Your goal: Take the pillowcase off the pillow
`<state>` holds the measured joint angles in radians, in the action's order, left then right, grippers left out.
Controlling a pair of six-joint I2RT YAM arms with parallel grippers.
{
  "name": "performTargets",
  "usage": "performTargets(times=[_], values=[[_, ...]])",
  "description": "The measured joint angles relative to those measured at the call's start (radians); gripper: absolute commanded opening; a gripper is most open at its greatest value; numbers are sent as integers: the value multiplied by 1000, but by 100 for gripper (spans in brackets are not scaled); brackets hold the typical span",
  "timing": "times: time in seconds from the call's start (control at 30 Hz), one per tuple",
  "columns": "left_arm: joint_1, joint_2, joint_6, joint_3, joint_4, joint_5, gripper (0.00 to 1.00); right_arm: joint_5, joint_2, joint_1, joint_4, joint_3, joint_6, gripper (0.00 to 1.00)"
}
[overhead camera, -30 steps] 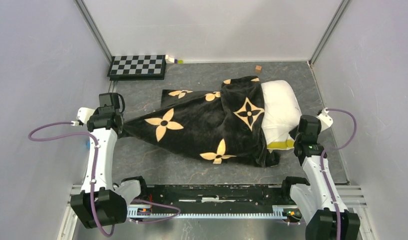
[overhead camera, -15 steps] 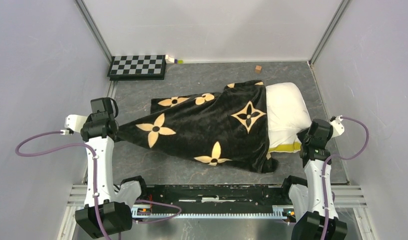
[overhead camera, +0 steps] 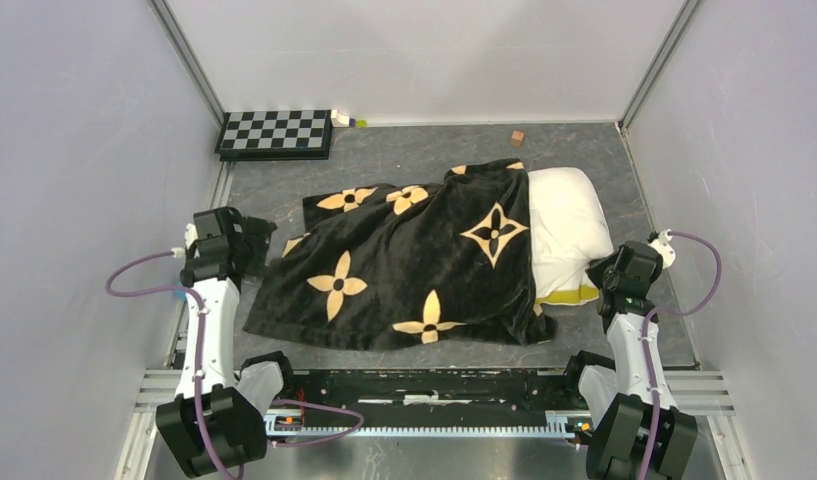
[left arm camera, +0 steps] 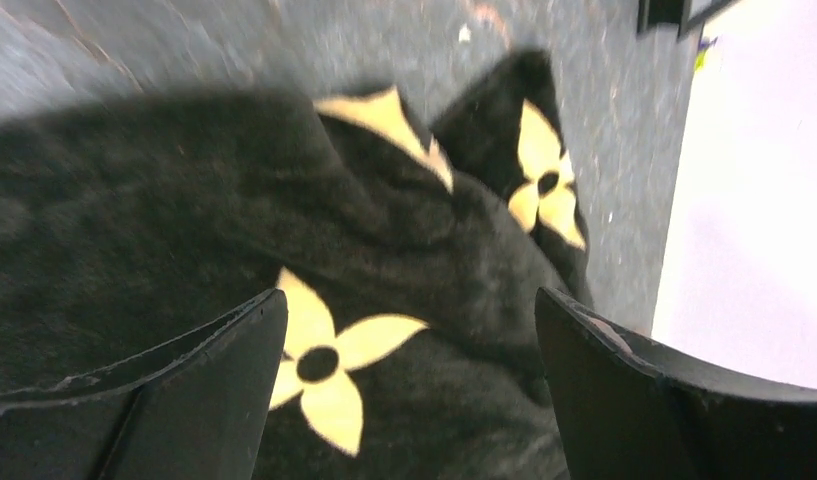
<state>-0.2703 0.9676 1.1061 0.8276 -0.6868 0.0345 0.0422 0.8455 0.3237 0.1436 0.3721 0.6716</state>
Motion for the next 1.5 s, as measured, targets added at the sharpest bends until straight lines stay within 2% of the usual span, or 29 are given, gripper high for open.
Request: performTargets(times=[0.1,0.17,0.4,0.53,0.67,1.1,1.3,1.5], values=[[23,-17,7,-80,42,-106,98,-20,0,0,-36,-30,-6,0],[75,-53,32,-148,63,-147,100,-36,0,0,-56,-46,-7,0],[381,-158,225,-296,112,-148,100,-122,32,0,-164,-97,-6,0],[460,-159,308,-336,122,-137,100,-161,51,-13,-219,-122,-5,0],[491,-158,346,-344,132,-127,100,-191,56,-23,-269,-150,-3,0],[492,-174,415,-344,131,-111,98,-225,82,-44,-339,-176,-7,0],[496,-135,445,-344,87,-115,98,-225,76,-45,-346,-183,-7,0],[509,-86,481,-375,117,-143,97,-225,75,-47,-346,-183,-7,0]])
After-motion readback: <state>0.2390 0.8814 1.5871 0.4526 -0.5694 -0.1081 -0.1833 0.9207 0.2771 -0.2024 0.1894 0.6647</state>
